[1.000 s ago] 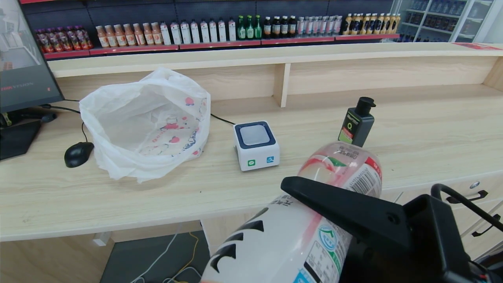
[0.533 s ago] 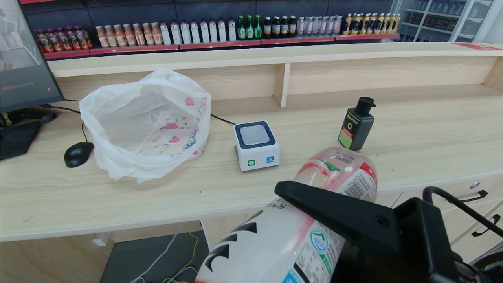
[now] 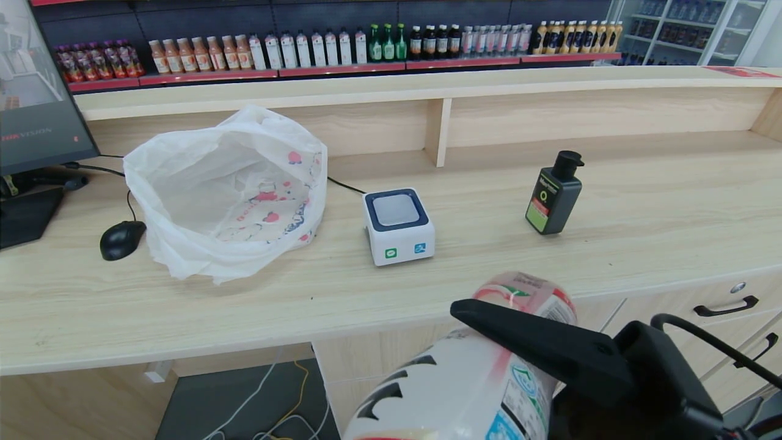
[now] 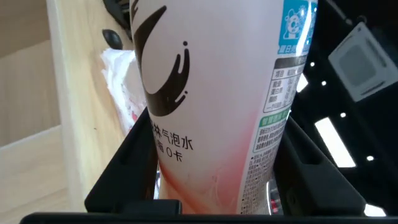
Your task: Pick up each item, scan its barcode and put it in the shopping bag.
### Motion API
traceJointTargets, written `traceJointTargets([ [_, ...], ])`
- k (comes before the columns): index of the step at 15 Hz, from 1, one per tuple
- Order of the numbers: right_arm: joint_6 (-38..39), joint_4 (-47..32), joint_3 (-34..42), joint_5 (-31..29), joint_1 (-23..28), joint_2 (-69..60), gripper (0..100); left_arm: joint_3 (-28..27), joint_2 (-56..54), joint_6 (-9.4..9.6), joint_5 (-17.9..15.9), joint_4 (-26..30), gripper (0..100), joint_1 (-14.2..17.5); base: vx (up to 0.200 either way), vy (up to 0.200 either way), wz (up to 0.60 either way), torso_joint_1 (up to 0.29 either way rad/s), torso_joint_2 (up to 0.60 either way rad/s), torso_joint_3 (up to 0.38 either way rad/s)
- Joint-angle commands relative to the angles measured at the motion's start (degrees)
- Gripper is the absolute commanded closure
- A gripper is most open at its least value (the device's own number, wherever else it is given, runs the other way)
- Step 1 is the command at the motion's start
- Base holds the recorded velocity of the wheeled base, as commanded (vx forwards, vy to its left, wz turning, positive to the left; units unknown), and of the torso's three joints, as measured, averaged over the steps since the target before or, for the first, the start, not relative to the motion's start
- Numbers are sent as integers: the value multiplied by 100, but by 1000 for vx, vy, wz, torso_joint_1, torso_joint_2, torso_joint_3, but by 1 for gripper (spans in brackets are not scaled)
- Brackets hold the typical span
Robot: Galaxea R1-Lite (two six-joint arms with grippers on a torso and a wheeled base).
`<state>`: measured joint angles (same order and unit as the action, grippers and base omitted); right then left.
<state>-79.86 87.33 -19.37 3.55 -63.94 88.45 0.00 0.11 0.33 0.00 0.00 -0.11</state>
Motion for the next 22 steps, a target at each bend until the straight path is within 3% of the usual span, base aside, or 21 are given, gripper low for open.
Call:
traceJointTargets([
  [1,436,12,206,-3,-4,-65,100,0,-2,2,0,0,0,2,0,0,0,0,0,0],
  [4,1227,12,276,-12,4,-179,100,0,-2,2,0,0,0,2,0,0,0,0,0,0],
  [6,2317,-6,461,14,-4,-197,100,0,-2,2,0,0,0,2,0,0,0,0,0,0],
  [9,3020,-76,417,23,4,-92,100,0,-2,2,0,0,0,2,0,0,0,0,0,0],
  [10,3565,-94,469,-21,4,-65,100,0,-2,2,0,0,0,2,0,0,0,0,0,0],
  [15,5367,91,443,-1032,31,-74,100,0,-2,2,0,0,0,2,0,0,0,0,0,0],
  [18,6439,100,355,-1998,110,-92,100,0,-2,2,0,0,0,2,0,0,0,0,0,0],
  [22,7336,82,170,-2209,830,-118,100,0,-2,2,0,0,0,2,0,0,0,0,0,0],
])
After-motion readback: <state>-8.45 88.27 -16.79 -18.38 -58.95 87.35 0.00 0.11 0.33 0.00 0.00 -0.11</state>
